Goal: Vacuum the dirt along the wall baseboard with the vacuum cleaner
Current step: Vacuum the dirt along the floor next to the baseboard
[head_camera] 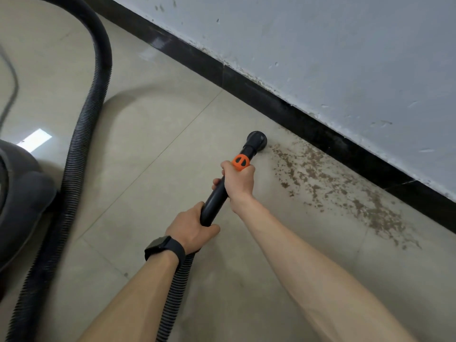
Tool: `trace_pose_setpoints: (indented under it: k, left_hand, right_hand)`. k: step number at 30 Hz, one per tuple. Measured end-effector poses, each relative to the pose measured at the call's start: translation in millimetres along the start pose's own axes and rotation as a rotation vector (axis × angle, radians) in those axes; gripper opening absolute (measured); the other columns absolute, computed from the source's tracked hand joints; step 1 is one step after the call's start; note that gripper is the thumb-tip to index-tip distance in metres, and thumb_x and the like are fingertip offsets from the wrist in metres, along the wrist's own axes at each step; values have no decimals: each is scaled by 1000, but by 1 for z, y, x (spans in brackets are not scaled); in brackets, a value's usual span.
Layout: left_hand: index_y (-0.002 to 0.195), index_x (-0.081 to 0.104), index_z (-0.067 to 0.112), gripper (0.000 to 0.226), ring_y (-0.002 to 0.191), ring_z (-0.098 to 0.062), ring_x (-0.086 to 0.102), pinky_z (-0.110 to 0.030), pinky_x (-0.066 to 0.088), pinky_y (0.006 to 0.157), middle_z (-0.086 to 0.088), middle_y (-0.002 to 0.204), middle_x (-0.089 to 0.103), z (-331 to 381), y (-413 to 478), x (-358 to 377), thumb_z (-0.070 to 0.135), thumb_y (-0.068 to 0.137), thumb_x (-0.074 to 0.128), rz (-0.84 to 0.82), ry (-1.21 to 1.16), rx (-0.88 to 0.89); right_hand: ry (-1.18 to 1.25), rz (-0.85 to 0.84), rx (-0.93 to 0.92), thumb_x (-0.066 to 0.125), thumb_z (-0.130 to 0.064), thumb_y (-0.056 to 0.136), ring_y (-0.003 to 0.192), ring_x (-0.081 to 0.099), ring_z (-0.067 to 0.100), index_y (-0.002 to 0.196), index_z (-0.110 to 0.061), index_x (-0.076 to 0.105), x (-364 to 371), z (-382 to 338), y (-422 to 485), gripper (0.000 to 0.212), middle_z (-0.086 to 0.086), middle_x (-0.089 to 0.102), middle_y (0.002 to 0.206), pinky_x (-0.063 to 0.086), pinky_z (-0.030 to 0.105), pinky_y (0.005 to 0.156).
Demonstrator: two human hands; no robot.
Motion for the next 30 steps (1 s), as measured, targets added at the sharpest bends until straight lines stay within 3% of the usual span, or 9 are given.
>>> trace_pose_setpoints:
  k: [6, 9, 17, 22, 30]
  left_hand:
    - [76, 55, 35, 27, 55, -8, 61, -23, 42, 48, 8, 64, 64, -50, -39, -7, 52, 56, 59, -27, 122, -43]
    - [78, 56, 33, 25, 58, -12, 62, -25, 48, 52, 7, 65, 65, -58, -48, -7, 48, 58, 60, -38, 157, -53]
    - [78, 47, 31, 28, 61, -11, 60, -24, 41, 51, 7, 72, 60, -15, -23, -1, 50, 63, 62, -26, 127, 16]
    - [81, 40, 31, 31, 64, -14, 59, -28, 43, 53, 4, 76, 58, 7, -6, 16, 49, 70, 63, -4, 89, 30]
    - [81, 38, 31, 30, 62, -14, 60, -28, 46, 51, 3, 76, 60, 18, 12, 22, 46, 74, 63, 12, 15, 25]
  right_hand:
    - [99, 13, 29, 64, -16, 87, 47, 66, 21, 100, -22, 38, 5, 58, -52, 30, 3, 61, 76, 57, 33, 51]
    - [107, 32, 42, 64, -15, 86, 46, 65, 21, 102, -21, 39, 6, 68, -62, 30, 1, 61, 70, 57, 34, 52]
    - [39, 120, -8, 63, -12, 80, 39, 57, 23, 103, -12, 45, -6, 24, -33, 29, 8, 55, 70, 53, 33, 47]
    - [9, 82, -34, 62, -7, 78, 39, 53, 24, 101, -12, 47, -16, 0, -12, 28, 9, 53, 73, 51, 33, 46]
    - [-56, 107, -57, 63, -12, 79, 40, 58, 21, 111, -8, 51, -20, -11, 12, 34, 10, 59, 81, 52, 31, 47]
Point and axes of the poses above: each hand's wrist, its own y-axis towards the middle knuckle, its own x-axis out of the palm, z = x × y, the point moved 6 cm from there along y, towards the middle knuckle
